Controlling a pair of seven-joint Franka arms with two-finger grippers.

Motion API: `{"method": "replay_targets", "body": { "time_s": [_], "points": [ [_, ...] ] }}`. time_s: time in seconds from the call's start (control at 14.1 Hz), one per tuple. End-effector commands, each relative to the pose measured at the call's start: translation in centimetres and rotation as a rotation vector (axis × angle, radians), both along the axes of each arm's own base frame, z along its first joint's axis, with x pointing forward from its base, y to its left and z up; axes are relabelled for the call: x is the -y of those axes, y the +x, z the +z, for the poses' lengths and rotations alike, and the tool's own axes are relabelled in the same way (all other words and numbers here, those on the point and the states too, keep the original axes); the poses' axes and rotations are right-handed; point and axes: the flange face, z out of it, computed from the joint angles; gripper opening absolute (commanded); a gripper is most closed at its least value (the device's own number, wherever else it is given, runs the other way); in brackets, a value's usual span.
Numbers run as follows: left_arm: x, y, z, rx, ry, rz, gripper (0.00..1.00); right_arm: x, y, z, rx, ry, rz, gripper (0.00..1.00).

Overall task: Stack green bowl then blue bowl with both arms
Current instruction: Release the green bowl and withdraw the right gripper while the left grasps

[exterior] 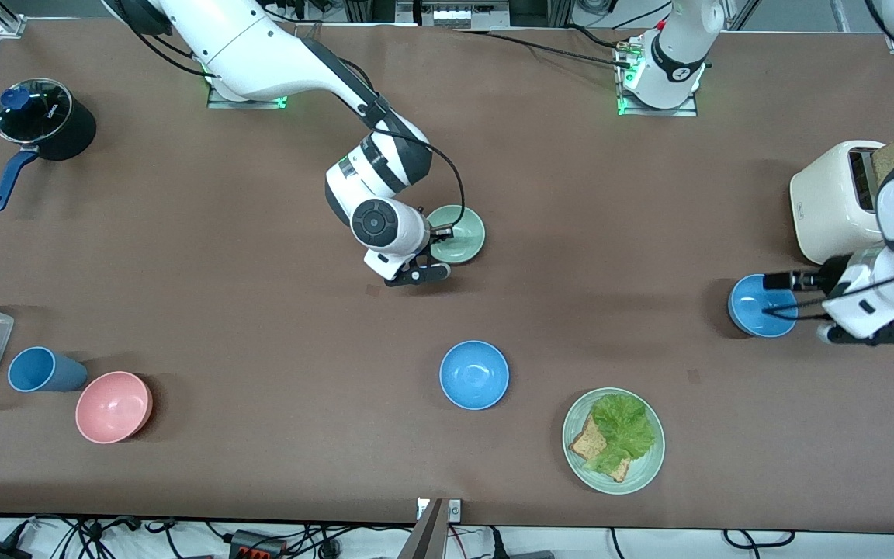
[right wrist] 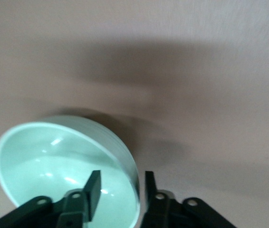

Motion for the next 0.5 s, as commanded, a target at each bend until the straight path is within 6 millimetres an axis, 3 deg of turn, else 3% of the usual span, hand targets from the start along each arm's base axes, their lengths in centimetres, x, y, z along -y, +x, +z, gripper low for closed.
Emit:
{"method": "replay_targets", "body": {
  "time_s": [0.0, 0.14, 0.28, 0.43],
  "points": [
    [-1.5, 1.5, -2.7, 0.009, 0.045, -0.036, 1.00, 1.8, 2.3, 6.8, 0.044, 0.004, -0.036, 1.00],
    [-1.9, 2.2, -4.9, 0.024, 0.068, -0.074, 1.00, 5.5, 4.6, 11.8, 0.094, -0.054, -0.054, 1.00],
    [-4.6, 2.2, -7.2, 0.029, 0.041, -0.125, 1.00, 8.7, 5.8, 16.1, 0.142, -0.098, -0.070, 1.00],
    [-6.3, 2.1, -7.9, 0.035, 0.021, -0.165, 1.00, 13.5, 7.5, 19.6, 0.150, -0.134, -0.127, 1.00]
  ]
}}
